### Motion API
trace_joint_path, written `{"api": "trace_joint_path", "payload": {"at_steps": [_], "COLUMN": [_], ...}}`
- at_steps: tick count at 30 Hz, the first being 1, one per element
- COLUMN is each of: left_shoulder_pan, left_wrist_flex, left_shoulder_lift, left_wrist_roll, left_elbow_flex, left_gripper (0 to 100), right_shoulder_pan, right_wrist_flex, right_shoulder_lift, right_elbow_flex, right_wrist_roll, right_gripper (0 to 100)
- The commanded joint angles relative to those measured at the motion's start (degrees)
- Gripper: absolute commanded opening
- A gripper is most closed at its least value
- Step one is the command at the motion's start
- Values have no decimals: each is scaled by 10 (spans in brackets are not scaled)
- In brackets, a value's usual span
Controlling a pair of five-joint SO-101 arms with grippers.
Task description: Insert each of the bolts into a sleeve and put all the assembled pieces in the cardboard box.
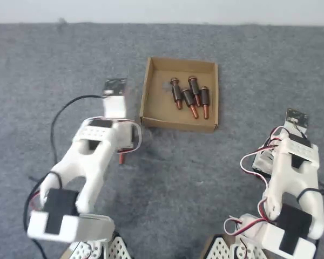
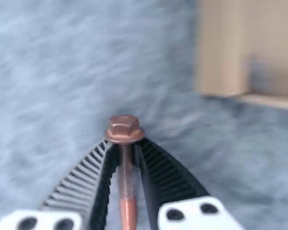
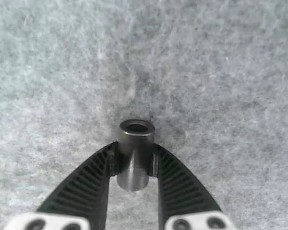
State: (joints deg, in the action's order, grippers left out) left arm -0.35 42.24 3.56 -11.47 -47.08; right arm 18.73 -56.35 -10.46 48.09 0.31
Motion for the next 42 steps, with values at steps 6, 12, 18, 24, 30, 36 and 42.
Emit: {"api": "trace_joint_path", "payload": {"at_steps": [6, 12, 18, 24, 30, 36, 42], "left_shoulder_pan": [-125, -157, -155, -154, -156, -155, -154], "left_wrist_flex": [-11, -48, -80, -89, -108, -110, -110], "left_shoulder_lift": [123, 196, 265, 268, 268, 268, 268], "left_wrist_roll": [7, 24, 47, 47, 47, 47, 48], "left_elbow_flex": [-87, -157, -208, -212, -215, -216, -216], "left_gripper": [10, 10, 11, 11, 11, 11, 11], "right_shoulder_pan": [-59, -60, -72, -103, -145, -207, -293], "right_wrist_flex": [-2, -7, 34, 180, 419, 727, 978], "right_shoulder_lift": [-8, -29, -121, -152, -148, -147, -148], "right_elbow_flex": [-33, -62, -76, -37, 53, 168, 278], "right_wrist_roll": [4, 4, 3, 1, 3, 3, 2], "right_gripper": [7, 7, 7, 7, 9, 9, 9]}}
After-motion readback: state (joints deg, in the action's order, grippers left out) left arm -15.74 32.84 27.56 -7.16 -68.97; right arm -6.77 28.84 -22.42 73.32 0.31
